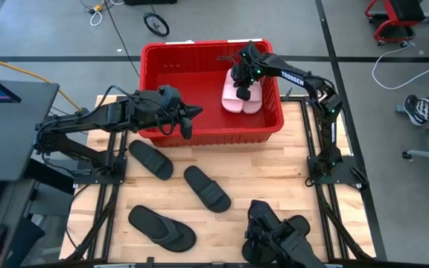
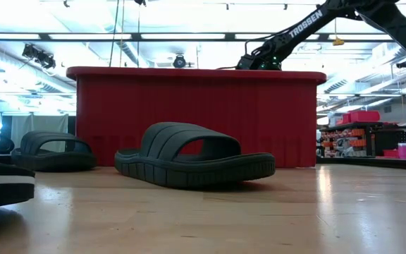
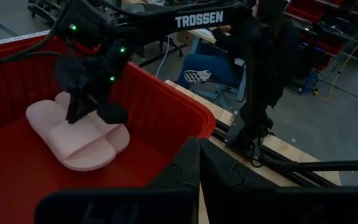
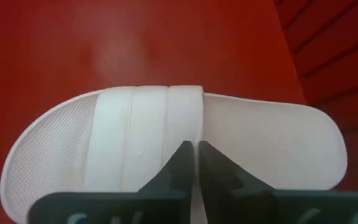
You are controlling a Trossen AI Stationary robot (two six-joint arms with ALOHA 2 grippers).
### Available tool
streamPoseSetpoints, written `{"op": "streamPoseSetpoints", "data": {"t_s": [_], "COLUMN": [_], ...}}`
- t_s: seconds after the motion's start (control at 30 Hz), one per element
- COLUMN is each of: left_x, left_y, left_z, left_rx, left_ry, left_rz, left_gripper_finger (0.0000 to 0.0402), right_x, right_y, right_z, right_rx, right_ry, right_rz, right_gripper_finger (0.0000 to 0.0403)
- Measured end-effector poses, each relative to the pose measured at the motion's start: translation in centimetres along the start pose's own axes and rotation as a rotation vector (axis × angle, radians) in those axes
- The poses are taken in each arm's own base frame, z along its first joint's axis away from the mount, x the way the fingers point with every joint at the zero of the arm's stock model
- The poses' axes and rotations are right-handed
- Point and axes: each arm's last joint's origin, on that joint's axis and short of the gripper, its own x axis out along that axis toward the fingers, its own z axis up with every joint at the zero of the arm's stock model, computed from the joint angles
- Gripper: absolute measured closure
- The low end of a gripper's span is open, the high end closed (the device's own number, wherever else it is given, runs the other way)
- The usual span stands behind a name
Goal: Pick and place slides into bin
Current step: Adjust the pink slide in the red bin, then put the right black slide into the red bin
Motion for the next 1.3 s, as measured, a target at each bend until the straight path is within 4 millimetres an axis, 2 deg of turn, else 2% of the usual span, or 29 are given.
{"op": "streamPoseSetpoints", "data": {"t_s": [0.33,0.47,0.57,0.67,0.77,0.87,0.97,1.13,1.3], "left_x": [0.0,0.0,0.0,0.0,-0.1,-0.2,-0.4,-1.1,-0.4], "left_y": [0.0,0.0,0.0,-0.2,-0.4,-0.7,-1.2,-2.3,-3.8], "left_z": [0.0,0.0,-0.1,-0.3,-0.4,-0.6,-0.8,-2.6,-6.2], "left_rx": [0.0,0.01,0.056,0.073,0.074,0.074,0.022,-0.044,-0.13], "left_ry": [0.0,0.001,0.015,0.05,0.076,0.092,0.109,0.273,0.559], "left_rz": [0.0,0.0,-0.022,-0.081,-0.138,-0.18,-0.196,-0.238,-0.212], "left_gripper_finger": [0.0368,0.0371,0.0375,0.0375,0.037,0.0365,0.0363,0.0369,0.037], "right_x": [0.2,0.5,0.6,-0.2,-2.4,-5.7,-9.2,-15.2,-19.3], "right_y": [0.7,1.9,4.0,7.6,11.6,14.8,17.5,22.9,27.9], "right_z": [0.5,1.3,2.3,4.1,6.2,7.9,9.0,9.3,8.5], "right_rx": [0.055,0.187,0.262,0.244,0.101,-0.077,-0.137,-0.165,-0.281], "right_ry": [-0.001,-0.02,-0.062,-0.125,-0.158,-0.183,-0.204,-0.238,-0.247], "right_rz": [0.008,0.066,0.249,0.52,0.604,0.501,0.42,0.519,0.631], "right_gripper_finger": [0.0267,0.0239,0.0233,0.0237,0.0246,0.0251,0.0252,0.0252,0.0252]}}
